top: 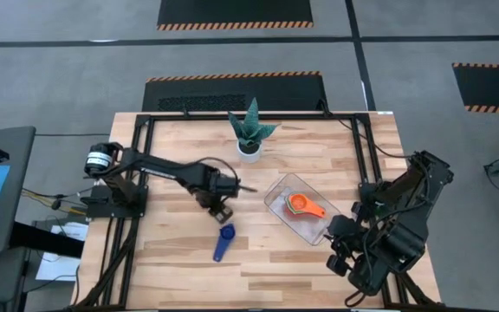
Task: Nest measuring cups in basket
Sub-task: Stack the violet measuring cup on top of the orange measuring cup
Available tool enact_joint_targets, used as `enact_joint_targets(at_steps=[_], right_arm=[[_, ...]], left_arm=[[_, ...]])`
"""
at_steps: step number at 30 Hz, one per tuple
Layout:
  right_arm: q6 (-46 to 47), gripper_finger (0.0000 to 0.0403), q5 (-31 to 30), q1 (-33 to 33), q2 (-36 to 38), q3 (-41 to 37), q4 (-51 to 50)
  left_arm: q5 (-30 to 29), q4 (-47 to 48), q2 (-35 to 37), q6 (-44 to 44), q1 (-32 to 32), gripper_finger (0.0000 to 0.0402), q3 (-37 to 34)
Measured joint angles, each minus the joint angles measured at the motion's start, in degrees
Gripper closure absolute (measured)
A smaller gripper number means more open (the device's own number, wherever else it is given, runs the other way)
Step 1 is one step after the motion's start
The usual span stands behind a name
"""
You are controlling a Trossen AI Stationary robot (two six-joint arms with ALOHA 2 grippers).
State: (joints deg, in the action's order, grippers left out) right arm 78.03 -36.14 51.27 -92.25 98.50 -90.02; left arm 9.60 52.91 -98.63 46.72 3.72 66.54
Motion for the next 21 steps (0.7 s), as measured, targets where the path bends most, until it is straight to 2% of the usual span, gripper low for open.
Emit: enact_joint_targets(at_steps=[3,6,10,15,21], right_arm=[[0.0,0.0281,0.0,0.1,0.0,0.0,0.0],[0.0,0.0281,0.1,0.1,0.0,0.0,0.0],[-0.8,0.0281,-0.1,0.1,0.0,0.0,0.0],[-1.9,0.0281,-0.1,-0.1,0.0,0.0,0.0],[-2.0,0.0281,-0.1,-0.4,0.0,0.0,0.0]], left_arm=[[-0.3,4.1,0.0,-0.1,3.8,0.0285,-0.5],[-2.8,3.6,0.0,1.7,8.5,0.0285,-1.3],[-6.8,1.1,-0.4,2.4,14.6,0.0285,-1.4],[-8.3,-3.1,-2.0,3.4,20.8,0.0285,-1.4],[-10.2,-6.8,-5.6,5.5,24.2,0.0285,-1.0]])
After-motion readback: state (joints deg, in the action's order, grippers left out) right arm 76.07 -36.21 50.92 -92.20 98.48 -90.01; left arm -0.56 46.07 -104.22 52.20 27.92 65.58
